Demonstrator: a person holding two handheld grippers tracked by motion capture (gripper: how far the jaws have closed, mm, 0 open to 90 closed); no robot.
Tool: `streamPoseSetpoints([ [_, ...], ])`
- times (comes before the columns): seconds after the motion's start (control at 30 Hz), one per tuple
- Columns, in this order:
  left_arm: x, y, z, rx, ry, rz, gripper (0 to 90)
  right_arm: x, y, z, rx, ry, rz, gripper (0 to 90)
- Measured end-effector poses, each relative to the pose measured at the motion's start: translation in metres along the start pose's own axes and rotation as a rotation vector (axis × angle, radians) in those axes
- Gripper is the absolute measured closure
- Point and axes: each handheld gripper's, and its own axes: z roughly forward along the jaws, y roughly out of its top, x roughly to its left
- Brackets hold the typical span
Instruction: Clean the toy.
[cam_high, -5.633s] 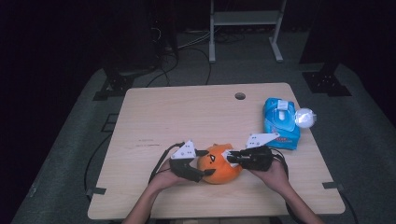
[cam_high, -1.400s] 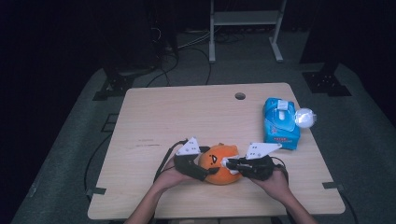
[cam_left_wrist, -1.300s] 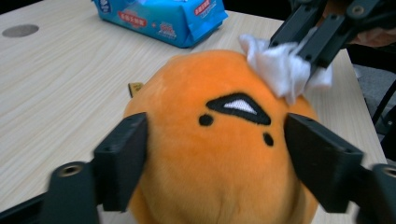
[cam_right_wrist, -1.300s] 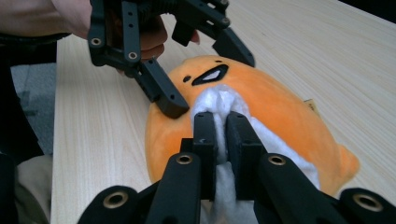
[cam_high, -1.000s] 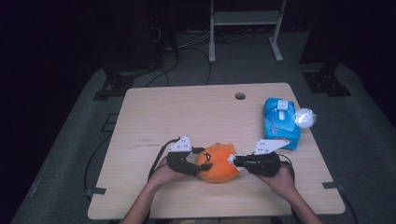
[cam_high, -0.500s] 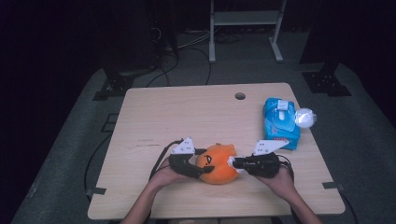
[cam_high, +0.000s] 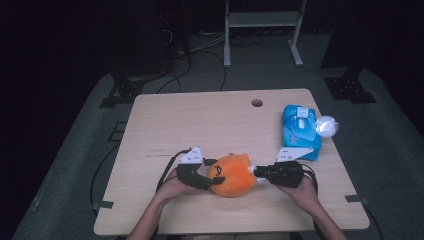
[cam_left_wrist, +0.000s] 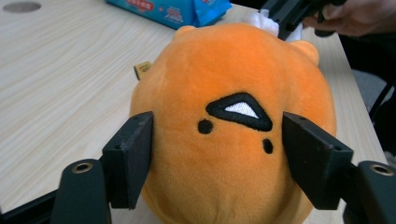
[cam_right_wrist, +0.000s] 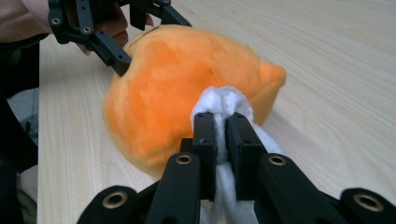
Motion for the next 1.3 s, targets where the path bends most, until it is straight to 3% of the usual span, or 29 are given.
streamPoseSetpoints([
  [0.07, -0.006, 0.003, 0.002, 0.006, 0.000, 0.048, 32.1, 0.000, 0.004, 0.001, -0.004, -0.014, -0.012, 82.0],
  [0.23, -0.021, 0.010, 0.008, 0.016, -0.014, 0.160, 33.4, -0.010, 0.008, 0.002, -0.035, -0.036, 0.017, 82.0],
  [0.4, -0.019, 0.010, 0.008, 0.014, 0.001, 0.128, 31.8, -0.016, 0.004, 0.002, -0.031, -0.019, 0.057, 82.0],
  [0.5, -0.017, 0.011, 0.010, 0.005, 0.017, 0.090, 29.8, -0.007, 0.008, -0.001, -0.039, -0.010, 0.029, 82.1],
  [0.63, -0.026, 0.016, 0.017, 0.014, 0.031, 0.138, 29.1, 0.013, 0.019, 0.005, -0.051, 0.025, -0.030, 82.0],
  [0.73, -0.027, 0.017, 0.015, 0.018, 0.033, 0.147, 27.4, 0.021, 0.023, 0.010, -0.043, 0.025, -0.065, 82.0],
  [0.9, -0.015, 0.017, 0.008, -0.021, 0.032, 0.031, 10.0, 0.008, 0.017, 0.006, -0.043, -0.005, -0.031, 82.0],
  [1.0, -0.014, 0.014, 0.010, -0.018, 0.009, 0.019, 21.7, -0.001, 0.014, 0.002, -0.047, -0.018, -0.006, 82.1],
  [1.07, -0.016, 0.016, 0.011, -0.011, 0.025, 0.029, 28.2, -0.001, 0.014, 0.002, -0.048, -0.023, -0.004, 82.1],
  [1.13, -0.018, 0.018, 0.012, -0.010, 0.037, 0.042, 30.5, 0.007, 0.018, 0.003, -0.052, -0.032, -0.036, 82.1],
  [1.23, -0.022, 0.021, 0.014, -0.012, 0.044, 0.069, 30.8, 0.024, 0.026, 0.005, -0.071, 0.012, -0.078, 82.1],
  [1.3, -0.023, 0.021, 0.014, -0.007, 0.047, 0.088, 29.4, 0.030, 0.028, 0.007, -0.063, 0.007, -0.107, 82.0],
])
